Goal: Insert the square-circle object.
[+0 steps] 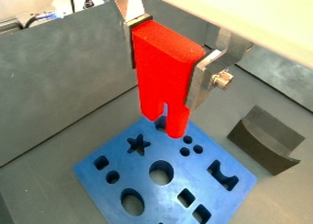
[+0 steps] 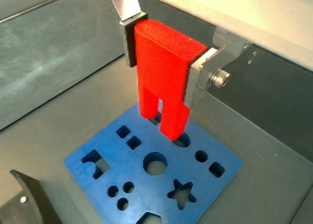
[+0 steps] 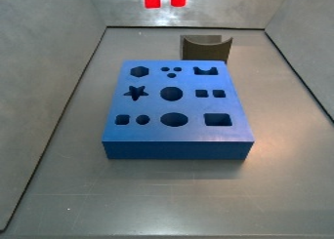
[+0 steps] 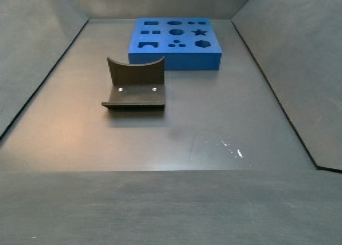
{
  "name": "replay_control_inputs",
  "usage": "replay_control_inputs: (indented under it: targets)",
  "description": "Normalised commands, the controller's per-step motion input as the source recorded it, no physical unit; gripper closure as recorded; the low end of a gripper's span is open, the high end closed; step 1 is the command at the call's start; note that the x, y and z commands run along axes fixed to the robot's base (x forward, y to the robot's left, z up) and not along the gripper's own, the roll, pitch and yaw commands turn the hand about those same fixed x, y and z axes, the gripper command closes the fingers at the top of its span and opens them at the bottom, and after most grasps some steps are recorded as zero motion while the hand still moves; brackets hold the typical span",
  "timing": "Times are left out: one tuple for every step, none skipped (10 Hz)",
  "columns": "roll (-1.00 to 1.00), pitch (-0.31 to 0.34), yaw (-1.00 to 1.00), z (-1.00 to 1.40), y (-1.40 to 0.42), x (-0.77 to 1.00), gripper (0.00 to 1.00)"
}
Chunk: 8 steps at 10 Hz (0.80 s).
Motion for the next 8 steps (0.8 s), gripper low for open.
replay_control_inputs:
  targets:
    - [-0.07,-0.176,0.11,-0.45,-0.07,-0.41,1.0]
    - [-0.13,0.0,0.22,-0.74,-0.17,-0.75,1.0]
    - [-0.14,-0.014,0.23,-0.69,-0.2,-0.67,1.0]
    - [-0.13,-0.061,0.18,-0.73,-0.31,-0.56,1.0]
    - [-0.04,-0.03,0.17,-0.96,-0.52,-0.2,1.0]
    - [0.0,-0.13,0.0,-0.95,-0.55,-0.16,1.0]
    - [0.0,-0.111,-0.14,-1.0,-0.49,-0.04,1.0]
    - [0.0,-0.093,-0.08,-1.0,-0.38,0.0,1.0]
